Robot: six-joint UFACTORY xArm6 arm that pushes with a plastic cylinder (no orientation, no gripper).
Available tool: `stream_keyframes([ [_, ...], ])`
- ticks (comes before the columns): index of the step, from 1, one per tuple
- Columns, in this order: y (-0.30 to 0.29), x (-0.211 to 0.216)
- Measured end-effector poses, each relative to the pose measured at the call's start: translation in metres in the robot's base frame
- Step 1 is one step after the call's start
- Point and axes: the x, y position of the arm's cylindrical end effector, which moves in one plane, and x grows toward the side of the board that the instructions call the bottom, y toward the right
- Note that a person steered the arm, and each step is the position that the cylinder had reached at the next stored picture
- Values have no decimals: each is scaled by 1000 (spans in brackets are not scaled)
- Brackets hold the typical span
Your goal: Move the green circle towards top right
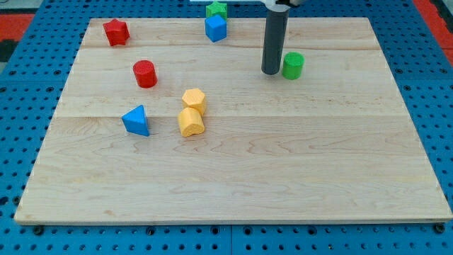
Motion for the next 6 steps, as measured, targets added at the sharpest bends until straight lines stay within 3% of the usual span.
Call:
stream_keyframes([
  [1, 33, -6],
  [2, 36, 38],
  [3, 50, 16],
  [5, 75, -85],
  [6, 94, -93],
])
